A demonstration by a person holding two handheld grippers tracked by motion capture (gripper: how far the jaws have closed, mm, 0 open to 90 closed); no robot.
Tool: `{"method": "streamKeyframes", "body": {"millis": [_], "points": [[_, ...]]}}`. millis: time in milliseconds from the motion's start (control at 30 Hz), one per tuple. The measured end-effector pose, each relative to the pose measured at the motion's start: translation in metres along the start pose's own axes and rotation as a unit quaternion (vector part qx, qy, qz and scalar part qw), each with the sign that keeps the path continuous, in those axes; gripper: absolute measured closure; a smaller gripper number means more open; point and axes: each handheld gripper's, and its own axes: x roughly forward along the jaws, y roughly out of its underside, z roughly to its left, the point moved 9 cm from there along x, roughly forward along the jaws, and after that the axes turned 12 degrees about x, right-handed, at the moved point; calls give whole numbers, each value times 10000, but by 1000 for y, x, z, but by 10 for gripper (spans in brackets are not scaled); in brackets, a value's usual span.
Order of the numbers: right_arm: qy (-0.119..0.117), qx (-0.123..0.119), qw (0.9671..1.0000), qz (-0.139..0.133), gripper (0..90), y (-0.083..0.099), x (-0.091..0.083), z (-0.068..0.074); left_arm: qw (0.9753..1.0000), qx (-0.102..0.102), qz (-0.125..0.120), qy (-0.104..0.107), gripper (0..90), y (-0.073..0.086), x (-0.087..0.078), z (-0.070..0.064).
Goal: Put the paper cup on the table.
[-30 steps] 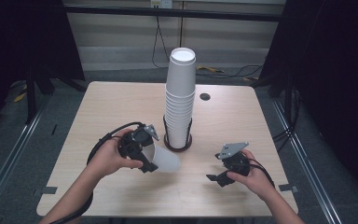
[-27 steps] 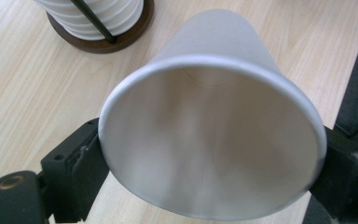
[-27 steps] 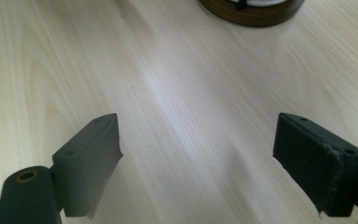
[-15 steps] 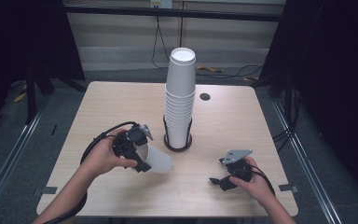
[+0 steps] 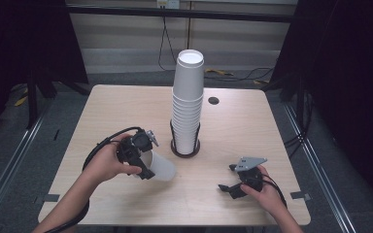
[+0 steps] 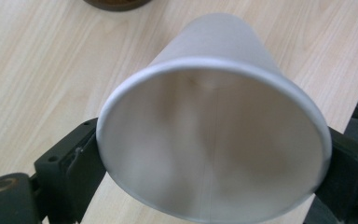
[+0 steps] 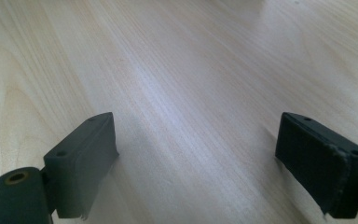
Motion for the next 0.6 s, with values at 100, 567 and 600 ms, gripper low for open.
{"method": "streamKeyframes", "body": {"millis": [100,567,600], "points": [[2,-3,10000,-4,119,0,0,0,10000,-41,16,26,74,-1,1,0],[4,1,10000,-9,120,0,0,0,10000,51,41,-73,51,-5,12,1],[5,1,10000,-10,120,0,0,0,10000,51,41,-73,48,-5,12,1]]}}
